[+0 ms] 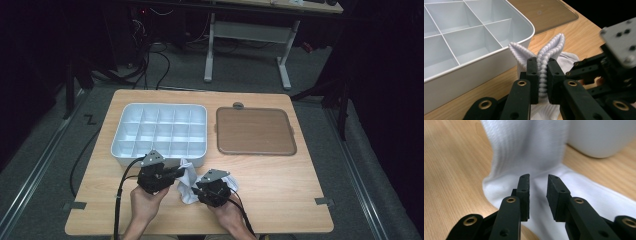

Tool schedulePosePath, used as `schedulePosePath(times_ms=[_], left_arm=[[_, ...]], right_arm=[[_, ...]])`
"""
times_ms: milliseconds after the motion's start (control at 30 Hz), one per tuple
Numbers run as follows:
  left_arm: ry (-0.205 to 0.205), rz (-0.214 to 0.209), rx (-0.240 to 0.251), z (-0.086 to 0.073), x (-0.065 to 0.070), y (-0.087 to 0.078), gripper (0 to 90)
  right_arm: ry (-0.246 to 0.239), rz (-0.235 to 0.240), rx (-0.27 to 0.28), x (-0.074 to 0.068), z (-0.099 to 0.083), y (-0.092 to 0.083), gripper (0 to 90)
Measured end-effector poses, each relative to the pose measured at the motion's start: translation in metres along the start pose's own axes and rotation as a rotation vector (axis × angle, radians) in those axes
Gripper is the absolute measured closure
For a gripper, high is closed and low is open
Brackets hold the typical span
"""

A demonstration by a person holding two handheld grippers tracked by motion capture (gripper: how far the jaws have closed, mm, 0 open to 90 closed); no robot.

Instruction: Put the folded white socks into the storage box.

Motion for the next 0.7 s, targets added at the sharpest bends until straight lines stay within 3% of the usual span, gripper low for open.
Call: schedulePosePath(times_ms=[200,233,433,700], left_arm=[[0.010,0.004,-0.005,-0.001,0.000,0.000,82.5],[0.019,0.005,-0.007,-0.001,0.000,0.001,82.5],[0.041,0.003,-0.015,-0.004,0.004,0.002,82.5],[0.047,0.002,-0.021,-0.006,0.007,0.004,82.5]], right_arm=[[-0.003,-0.051,0.021,0.018,0.005,-0.019,72.4],[0.000,-0.087,0.025,0.031,0.004,-0.027,72.0],[0.036,-0.171,0.031,0.061,-0.004,-0.047,70.5],[0.078,-0.222,0.019,0.085,-0.020,-0.065,69.7]])
Point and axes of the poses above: each handheld gripper's, and its own axes: y roughly forward along the jaws, z roughly out of its top, x roughly to its right, the point moved 10 cm from there along y, roughly forward along the jaws, and after that the axes turned 15 degrees about x, right-handed, at the moved point
